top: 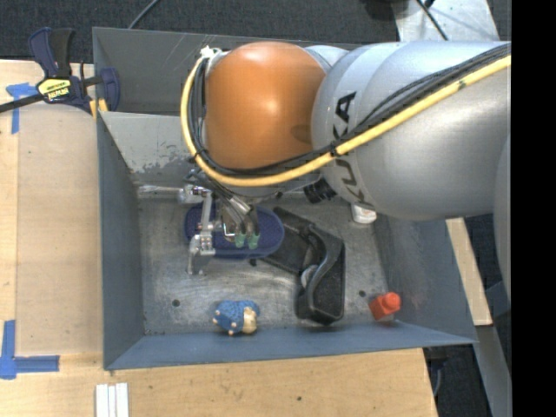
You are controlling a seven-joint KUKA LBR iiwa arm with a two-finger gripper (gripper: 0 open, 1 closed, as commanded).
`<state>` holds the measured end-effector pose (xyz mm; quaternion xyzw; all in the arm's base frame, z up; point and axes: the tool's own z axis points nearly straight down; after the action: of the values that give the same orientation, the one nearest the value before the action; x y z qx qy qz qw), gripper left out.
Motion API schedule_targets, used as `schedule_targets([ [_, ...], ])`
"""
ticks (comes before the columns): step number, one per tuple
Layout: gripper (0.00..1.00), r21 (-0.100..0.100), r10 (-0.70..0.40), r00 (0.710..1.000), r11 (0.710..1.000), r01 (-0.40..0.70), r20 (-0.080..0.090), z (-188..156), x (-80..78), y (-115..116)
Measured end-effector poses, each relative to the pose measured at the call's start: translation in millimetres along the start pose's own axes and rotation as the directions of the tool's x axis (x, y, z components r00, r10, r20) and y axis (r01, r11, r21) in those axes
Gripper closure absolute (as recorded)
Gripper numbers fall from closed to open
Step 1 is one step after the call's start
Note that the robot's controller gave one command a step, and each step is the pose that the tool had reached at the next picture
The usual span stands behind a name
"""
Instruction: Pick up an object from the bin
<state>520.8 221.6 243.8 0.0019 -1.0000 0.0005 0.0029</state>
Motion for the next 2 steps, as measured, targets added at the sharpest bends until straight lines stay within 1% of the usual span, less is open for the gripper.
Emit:
schedule_targets([
  [1, 0.00, -0.003, 0.221, 0.975, 0.975, -0.221, 0.007, 154.7, -47.2, -21.3],
  [2, 0.00, -0.011, 0.254, 0.967, 0.967, -0.254, 0.008, 168.9, -84.2, -67.6],
])
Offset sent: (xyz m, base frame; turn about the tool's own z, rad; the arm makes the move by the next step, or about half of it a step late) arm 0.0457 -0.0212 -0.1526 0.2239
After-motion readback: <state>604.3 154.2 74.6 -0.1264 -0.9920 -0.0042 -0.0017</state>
